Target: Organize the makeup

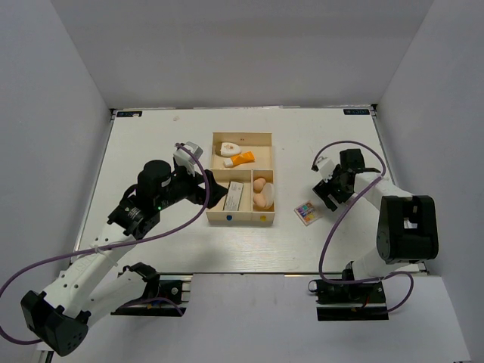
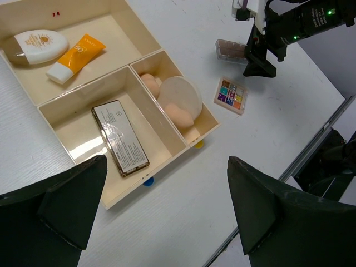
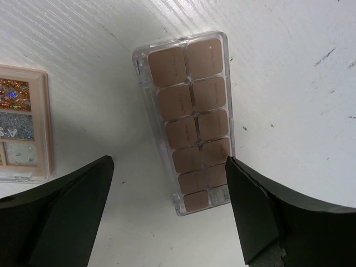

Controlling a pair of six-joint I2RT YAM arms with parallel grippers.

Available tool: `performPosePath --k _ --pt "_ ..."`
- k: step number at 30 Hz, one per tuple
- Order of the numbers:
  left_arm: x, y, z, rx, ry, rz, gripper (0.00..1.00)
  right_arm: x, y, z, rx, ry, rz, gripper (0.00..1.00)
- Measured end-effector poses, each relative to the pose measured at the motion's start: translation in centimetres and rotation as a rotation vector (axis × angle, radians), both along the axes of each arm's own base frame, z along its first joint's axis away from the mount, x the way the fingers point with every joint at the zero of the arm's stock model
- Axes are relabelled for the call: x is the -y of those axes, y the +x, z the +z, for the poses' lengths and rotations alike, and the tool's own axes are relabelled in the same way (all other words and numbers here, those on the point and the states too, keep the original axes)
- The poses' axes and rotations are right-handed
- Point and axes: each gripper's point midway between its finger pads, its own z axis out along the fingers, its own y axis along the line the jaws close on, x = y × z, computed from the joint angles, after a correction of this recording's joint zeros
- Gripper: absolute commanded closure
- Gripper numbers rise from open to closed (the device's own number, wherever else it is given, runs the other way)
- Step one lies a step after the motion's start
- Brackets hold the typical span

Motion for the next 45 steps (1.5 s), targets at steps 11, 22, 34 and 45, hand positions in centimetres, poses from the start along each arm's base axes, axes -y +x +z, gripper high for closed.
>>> performPosePath --k 11,22,34,45 --pt "0.0 0.0 0.0 -0.001 0.001 0.0 0.02 0.9 1.3 -0.3 -0.018 0.003 -0.018 0.14" --pt "0.1 0.1 -0.2 -0.006 0.004 0.0 0.02 1.4 3.3 -0.8 -0.075 0.09 -0.036 0.26" --pt "0.1 0.1 -0.3 -0.007 0.005 0.0 0.02 0.9 2.4 -0.8 -0.073 0.13 -0.013 0.58" --pt "0.0 0.1 -0.3 -0.008 0.005 0.0 0.02 -3.0 0.8 6.7 0.106 0.209 0.064 0.8"
